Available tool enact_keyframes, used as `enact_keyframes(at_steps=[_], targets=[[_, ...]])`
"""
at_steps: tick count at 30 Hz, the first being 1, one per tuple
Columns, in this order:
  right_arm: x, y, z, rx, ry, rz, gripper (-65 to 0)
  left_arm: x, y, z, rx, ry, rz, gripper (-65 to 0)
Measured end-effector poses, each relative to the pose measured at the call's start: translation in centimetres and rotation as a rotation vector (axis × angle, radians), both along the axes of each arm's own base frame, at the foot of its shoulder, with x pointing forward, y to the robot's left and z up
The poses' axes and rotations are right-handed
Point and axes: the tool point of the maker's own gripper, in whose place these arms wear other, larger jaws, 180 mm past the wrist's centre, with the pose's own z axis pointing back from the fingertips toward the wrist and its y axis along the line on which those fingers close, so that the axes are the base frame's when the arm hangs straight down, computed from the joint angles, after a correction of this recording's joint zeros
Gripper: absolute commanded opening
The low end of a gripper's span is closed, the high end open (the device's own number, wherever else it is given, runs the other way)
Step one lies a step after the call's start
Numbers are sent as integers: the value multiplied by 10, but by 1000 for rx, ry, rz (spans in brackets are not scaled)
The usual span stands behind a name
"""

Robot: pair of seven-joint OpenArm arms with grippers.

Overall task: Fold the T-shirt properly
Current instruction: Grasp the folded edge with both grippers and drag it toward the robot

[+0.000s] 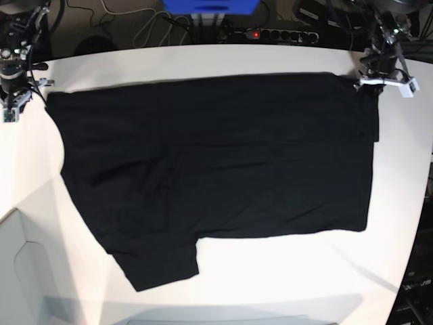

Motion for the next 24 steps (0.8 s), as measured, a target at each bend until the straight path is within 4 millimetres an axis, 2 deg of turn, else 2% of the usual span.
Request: enact_keyframes(at_steps=[2,7,8,13,16,21,24], targets=[[-2,6,-4,14,11,28,-650,-4,1,-3,-2,9,4,-650],[-10,42,-21,122,57,151,-650,-17,-1,-22,-46,54,35,-650],[-11,44,-22,128,64,150,-650,-18,0,-23,-44,58,37,-650],[18,47,-9,134,-26,156,-650,-14,4,-26,-47,51,48,-650],[19,47,-11,132,-16,153,-650,-10,5,-25,-47,41,48,-650],[26,67,-20,160,-4,216,-637,-8,4,-24,-47,37,48,-650],[24,74,-41,216,38,212,-650,0,4,-21,-45,18,47,-650]])
